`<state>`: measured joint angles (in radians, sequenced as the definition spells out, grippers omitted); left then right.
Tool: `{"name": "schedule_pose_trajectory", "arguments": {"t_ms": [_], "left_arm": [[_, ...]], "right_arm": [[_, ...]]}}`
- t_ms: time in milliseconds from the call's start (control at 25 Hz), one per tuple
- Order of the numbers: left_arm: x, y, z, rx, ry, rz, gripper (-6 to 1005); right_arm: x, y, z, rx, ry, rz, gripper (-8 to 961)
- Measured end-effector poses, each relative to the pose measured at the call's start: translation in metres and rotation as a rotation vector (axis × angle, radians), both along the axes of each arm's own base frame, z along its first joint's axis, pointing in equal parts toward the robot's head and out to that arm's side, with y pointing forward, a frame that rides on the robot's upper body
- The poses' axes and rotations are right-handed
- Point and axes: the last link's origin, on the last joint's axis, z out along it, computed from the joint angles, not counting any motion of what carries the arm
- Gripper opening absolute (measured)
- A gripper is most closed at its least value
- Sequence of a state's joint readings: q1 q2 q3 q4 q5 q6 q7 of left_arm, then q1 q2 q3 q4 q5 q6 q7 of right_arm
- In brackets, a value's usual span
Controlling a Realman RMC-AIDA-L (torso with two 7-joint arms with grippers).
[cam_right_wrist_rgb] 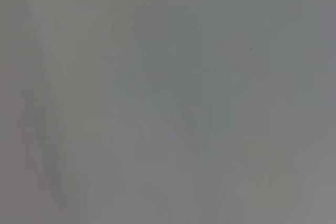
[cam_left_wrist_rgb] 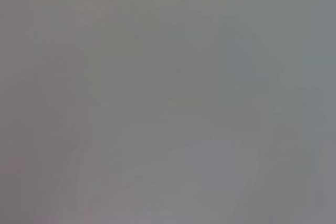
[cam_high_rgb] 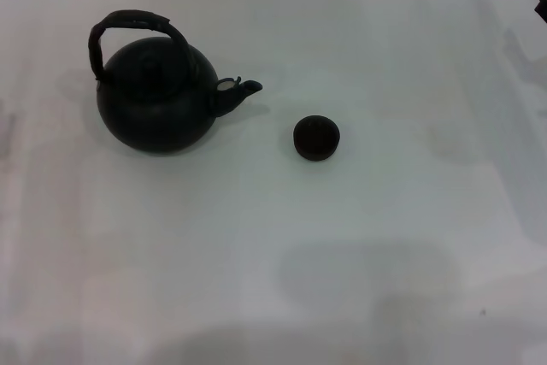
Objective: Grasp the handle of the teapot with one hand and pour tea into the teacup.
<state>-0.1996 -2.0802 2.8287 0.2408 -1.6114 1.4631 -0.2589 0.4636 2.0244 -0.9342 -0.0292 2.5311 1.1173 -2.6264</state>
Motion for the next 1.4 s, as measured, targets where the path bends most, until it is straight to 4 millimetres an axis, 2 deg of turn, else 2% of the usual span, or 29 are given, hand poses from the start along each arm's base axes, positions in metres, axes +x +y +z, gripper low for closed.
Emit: {"name": "schedule_pose_trajectory", "arguments": {"t_ms": [720, 1400], "left_arm": [[0.006, 0.017, 0.003, -0.001, 0.004, -0.034, 887], [-0.001, 0.028, 0.005, -0.028, -0.031, -0.003, 884]], "right_arm": [[0.006, 0.007, -0.005, -0.029, -0.013, -0.066, 869], [0.006, 0.007, -0.003, -0.019, -0.001, -0.073, 869]]}}
